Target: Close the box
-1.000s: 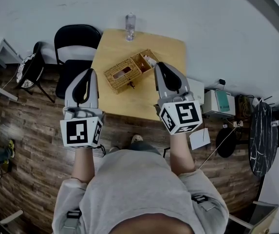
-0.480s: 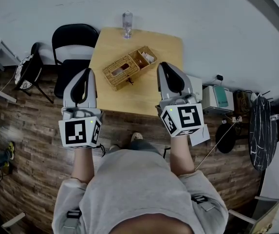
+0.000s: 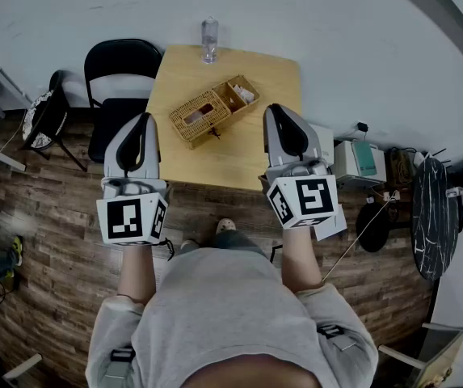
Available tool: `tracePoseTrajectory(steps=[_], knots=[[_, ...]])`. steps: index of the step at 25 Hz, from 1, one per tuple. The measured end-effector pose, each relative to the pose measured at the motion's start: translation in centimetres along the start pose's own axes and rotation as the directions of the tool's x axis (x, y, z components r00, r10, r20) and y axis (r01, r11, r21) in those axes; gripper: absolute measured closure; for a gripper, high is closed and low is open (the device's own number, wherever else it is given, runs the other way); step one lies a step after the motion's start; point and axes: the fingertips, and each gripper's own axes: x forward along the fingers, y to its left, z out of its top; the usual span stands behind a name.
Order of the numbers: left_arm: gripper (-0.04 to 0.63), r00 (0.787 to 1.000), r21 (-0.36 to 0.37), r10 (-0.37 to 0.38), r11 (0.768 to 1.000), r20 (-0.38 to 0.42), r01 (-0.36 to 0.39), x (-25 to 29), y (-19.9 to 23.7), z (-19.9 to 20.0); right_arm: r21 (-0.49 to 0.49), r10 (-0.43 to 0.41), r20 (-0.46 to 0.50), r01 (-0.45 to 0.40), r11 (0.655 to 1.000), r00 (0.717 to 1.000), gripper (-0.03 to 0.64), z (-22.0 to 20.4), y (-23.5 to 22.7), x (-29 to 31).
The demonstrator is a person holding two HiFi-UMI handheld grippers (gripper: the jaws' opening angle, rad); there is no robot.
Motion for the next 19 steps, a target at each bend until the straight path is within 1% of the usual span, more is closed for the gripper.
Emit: tracePoseTrajectory(steps=[19], knots=[[0.537,1.000,-0.011,0.006,1.000,0.002,-0.006,0.06,0.53,-0.18,0.002,-0.002,0.012,0.002,1.000,1.000,0.592,0.09,0.19,0.34]])
